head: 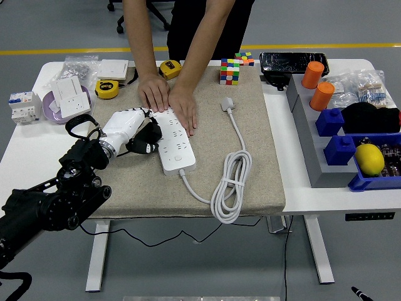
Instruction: Pick up the plug,place it near the board,insert it into the board,press the button
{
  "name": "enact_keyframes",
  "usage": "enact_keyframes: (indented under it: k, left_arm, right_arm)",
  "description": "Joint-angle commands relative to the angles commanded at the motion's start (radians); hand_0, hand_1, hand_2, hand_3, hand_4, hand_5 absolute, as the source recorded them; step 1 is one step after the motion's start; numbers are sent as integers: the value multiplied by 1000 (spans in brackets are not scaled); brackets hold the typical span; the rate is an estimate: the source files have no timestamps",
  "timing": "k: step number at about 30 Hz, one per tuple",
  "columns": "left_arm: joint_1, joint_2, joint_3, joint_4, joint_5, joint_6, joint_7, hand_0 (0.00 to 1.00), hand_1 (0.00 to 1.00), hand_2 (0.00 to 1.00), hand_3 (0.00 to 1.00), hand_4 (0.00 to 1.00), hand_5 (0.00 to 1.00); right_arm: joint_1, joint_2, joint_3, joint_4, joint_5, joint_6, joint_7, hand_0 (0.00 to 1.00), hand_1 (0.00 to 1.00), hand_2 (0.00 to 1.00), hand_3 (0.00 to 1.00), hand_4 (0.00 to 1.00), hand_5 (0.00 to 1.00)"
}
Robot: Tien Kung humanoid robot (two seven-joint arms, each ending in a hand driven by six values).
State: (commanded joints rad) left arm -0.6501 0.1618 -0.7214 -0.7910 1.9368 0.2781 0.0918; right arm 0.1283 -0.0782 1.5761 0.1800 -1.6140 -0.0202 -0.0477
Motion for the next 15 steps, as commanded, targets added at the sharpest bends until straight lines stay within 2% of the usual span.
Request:
enact_keyframes:
  k: [7, 8, 15]
  left_arm:
    - [4, 14, 5, -24, 3, -13, 6, 758, 894, 884, 685, 697, 61]
    - [4, 16, 6, -30, 6, -13, 8, 773, 906, 902, 800, 717, 68]
    - [5, 25, 9, -57, 18, -16, 14, 775, 910, 911, 818, 724, 70]
  right_arm:
    - [-1, 0, -3, 0, 4, 0, 0, 861, 817, 789, 813, 998, 795]
    - [-2, 0, -3, 0, 4, 0, 0, 859, 816, 788, 812, 998, 789]
    - [-2, 0, -2, 0, 2, 0, 0, 858, 815, 788, 812, 998, 788]
